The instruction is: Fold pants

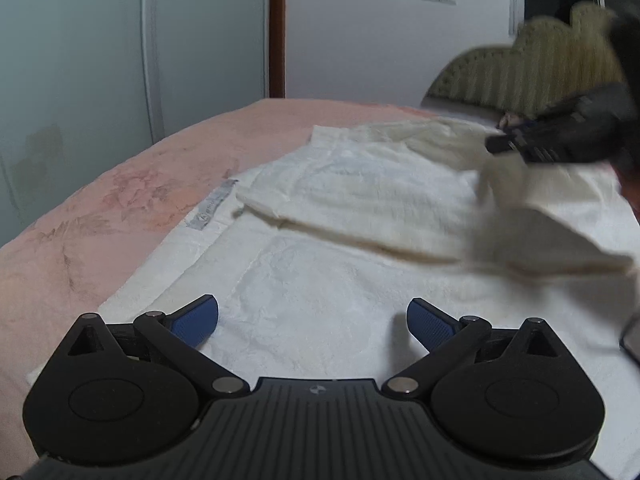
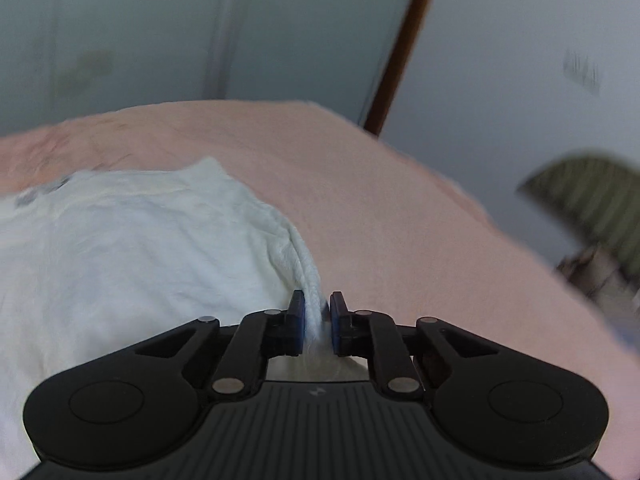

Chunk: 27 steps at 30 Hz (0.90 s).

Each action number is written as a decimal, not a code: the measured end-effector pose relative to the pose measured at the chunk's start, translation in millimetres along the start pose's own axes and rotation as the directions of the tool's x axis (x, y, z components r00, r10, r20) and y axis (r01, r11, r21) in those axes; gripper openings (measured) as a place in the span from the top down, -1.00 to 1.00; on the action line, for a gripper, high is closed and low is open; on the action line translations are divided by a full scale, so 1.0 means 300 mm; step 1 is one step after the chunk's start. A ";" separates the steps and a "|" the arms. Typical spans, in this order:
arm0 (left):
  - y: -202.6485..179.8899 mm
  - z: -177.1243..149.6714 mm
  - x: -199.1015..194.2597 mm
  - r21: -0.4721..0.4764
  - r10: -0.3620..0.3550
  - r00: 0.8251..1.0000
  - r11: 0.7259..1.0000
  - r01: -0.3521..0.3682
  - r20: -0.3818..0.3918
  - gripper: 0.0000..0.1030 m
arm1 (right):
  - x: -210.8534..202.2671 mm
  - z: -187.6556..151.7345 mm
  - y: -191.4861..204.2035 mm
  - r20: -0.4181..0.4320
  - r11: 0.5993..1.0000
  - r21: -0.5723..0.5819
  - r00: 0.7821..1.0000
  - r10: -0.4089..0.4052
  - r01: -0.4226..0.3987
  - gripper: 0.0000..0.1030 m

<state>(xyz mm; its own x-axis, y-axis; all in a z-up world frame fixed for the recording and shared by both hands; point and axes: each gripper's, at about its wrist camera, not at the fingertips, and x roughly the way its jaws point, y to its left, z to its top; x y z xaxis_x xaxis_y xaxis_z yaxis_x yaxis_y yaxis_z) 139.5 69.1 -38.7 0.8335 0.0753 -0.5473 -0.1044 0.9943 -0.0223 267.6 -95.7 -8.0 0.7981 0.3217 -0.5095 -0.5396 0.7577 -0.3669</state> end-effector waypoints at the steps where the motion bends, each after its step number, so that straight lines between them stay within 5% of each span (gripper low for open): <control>1: 0.020 0.006 -0.018 -0.037 0.004 1.000 0.999 -0.003 0.026 -0.97 | -0.072 -0.011 0.049 0.025 0.999 -0.051 1.000 -0.015 0.017 0.76; 5: 0.136 0.027 -0.121 -0.236 -0.022 0.989 0.970 0.057 0.148 -0.97 | -0.304 -0.075 0.222 0.093 0.978 -0.203 0.995 -0.033 0.052 0.78; 9: 0.276 0.035 -0.178 -0.495 -0.214 0.957 0.821 0.285 0.197 -0.98 | -0.504 -0.186 0.390 0.124 0.951 -0.306 0.992 -0.005 0.043 0.87; 11: 0.292 0.053 -0.179 -0.530 -0.290 0.940 0.776 0.342 0.182 -0.98 | -0.552 -0.238 0.473 0.116 0.936 -0.353 0.993 0.031 0.012 0.87; 13: 0.277 0.063 -0.186 -0.520 -0.334 0.925 0.766 0.378 0.180 -0.98 | -0.562 -0.286 0.527 0.105 0.931 -0.364 0.993 0.050 -0.008 0.87; 16: 0.244 0.058 -0.217 -0.479 -0.320 0.929 0.796 0.370 0.185 -0.98 | -0.544 -0.300 0.552 0.134 0.943 -0.331 0.991 0.008 0.038 0.87; 19: 0.234 0.052 -0.239 -0.458 -0.299 0.935 0.816 0.353 0.189 -0.98 | -0.565 -0.224 0.478 0.275 0.976 -0.182 0.959 -0.065 0.119 0.82; 20: 0.236 0.050 -0.239 -0.467 -0.296 0.936 0.812 0.350 0.188 -0.98 | -0.572 -0.198 0.445 0.289 0.987 -0.134 0.956 -0.047 0.089 0.60; 21: 0.240 0.050 -0.237 -0.480 -0.301 0.935 0.803 0.354 0.187 -0.98 | -0.564 -0.173 0.415 0.272 0.995 -0.098 0.962 -0.007 0.035 -0.13; 23: 0.237 0.050 -0.234 -0.489 -0.315 0.931 0.792 0.365 0.185 -0.98 | -0.539 -0.153 0.406 0.267 0.996 -0.085 0.964 0.018 0.005 -1.00; 27: 0.239 0.047 -0.209 -0.513 -0.329 0.930 0.777 0.365 0.164 -0.98 | -0.487 -0.171 0.527 0.233 0.956 -0.261 0.970 -0.071 0.133 -1.00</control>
<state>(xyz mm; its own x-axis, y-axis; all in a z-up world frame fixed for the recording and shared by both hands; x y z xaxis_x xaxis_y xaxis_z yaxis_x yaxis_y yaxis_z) 87.3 136.8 5.9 0.8986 -0.2442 -0.3645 -0.0551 0.7615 -0.6459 52.0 -51.8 -31.6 0.8749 0.3904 -0.2866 -0.4799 0.6194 -0.6214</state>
